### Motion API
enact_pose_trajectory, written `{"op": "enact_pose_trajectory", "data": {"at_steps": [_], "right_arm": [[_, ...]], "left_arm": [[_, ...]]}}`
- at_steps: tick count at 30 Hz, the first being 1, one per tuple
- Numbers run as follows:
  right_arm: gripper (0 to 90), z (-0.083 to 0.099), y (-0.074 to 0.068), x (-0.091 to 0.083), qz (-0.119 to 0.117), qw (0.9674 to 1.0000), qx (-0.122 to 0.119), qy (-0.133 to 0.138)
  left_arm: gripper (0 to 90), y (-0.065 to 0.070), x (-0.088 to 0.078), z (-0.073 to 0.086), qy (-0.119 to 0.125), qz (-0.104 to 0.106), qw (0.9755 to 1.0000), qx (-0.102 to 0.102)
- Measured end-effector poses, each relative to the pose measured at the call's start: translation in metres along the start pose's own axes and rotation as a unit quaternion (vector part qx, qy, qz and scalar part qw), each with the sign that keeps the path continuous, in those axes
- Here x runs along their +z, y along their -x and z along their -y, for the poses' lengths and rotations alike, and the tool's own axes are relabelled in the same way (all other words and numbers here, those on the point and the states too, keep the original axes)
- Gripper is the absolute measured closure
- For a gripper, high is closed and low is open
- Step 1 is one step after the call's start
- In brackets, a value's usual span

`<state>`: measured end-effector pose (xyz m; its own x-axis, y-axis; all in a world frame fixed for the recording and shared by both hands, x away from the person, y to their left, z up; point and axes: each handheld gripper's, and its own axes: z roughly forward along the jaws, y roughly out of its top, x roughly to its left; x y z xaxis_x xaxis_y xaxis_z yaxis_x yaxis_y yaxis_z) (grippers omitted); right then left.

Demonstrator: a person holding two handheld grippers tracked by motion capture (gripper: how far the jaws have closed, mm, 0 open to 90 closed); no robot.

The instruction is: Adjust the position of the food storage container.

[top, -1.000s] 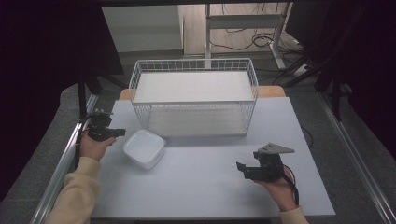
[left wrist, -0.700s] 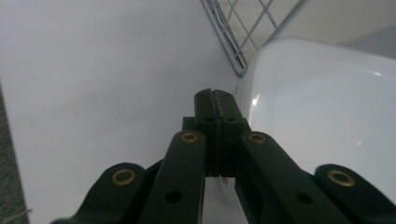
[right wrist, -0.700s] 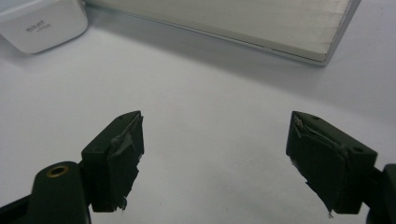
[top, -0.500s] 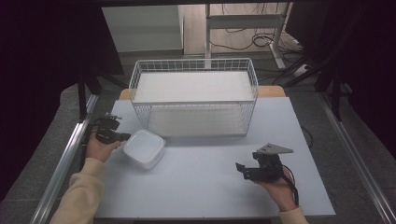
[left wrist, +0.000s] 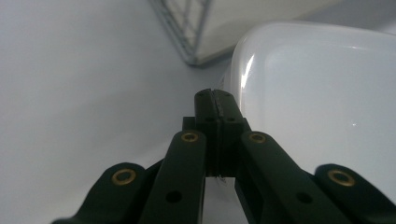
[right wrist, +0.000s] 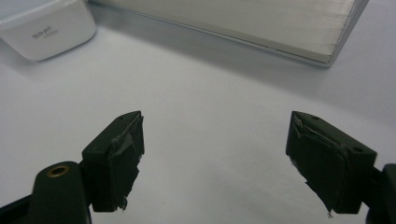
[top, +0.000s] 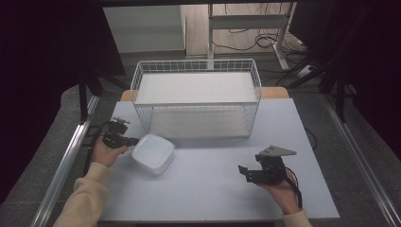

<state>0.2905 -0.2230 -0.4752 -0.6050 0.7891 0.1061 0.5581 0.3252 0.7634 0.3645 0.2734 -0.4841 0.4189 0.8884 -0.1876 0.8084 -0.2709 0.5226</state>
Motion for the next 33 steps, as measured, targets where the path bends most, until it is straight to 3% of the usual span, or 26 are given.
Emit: {"op": "enact_pose_trajectory", "data": {"at_steps": [11,19,33], "right_arm": [[19.0,0.000,-0.001,0.001,-0.002,1.0000,0.001,-0.004],[19.0,0.000,-0.002,0.001,-0.003,1.0000,-0.002,-0.006],[19.1,0.001,-0.003,0.003,-0.004,0.9999,-0.002,-0.010]], "left_arm": [[90.0,0.028,0.010,-0.004,-0.002,0.031,0.9992,0.025],[90.0,0.038,0.014,-0.006,0.003,0.040,0.9989,0.023],[90.0,0.066,0.024,-0.013,0.004,0.062,0.9972,0.043]]}}
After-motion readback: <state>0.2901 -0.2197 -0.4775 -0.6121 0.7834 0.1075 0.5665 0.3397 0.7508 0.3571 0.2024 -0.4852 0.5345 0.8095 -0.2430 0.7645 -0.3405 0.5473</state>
